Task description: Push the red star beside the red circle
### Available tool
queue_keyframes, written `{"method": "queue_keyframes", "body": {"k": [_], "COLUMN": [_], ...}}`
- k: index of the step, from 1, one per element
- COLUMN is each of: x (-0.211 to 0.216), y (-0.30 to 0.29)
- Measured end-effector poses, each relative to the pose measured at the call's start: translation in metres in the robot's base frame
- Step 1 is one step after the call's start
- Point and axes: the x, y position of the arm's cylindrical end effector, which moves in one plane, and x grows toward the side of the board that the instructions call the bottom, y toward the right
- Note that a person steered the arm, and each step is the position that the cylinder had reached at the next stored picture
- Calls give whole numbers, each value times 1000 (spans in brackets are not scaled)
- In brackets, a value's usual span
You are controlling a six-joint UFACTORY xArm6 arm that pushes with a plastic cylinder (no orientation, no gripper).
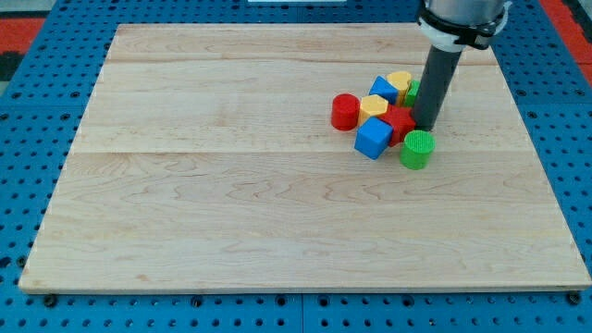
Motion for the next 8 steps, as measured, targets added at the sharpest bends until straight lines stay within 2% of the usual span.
{"method": "queue_keyframes", "body": {"k": [1,3,6,7,8], "x": [0,0,-3,-10,-23], "y": [-10,-96,-264,-302,-307]}}
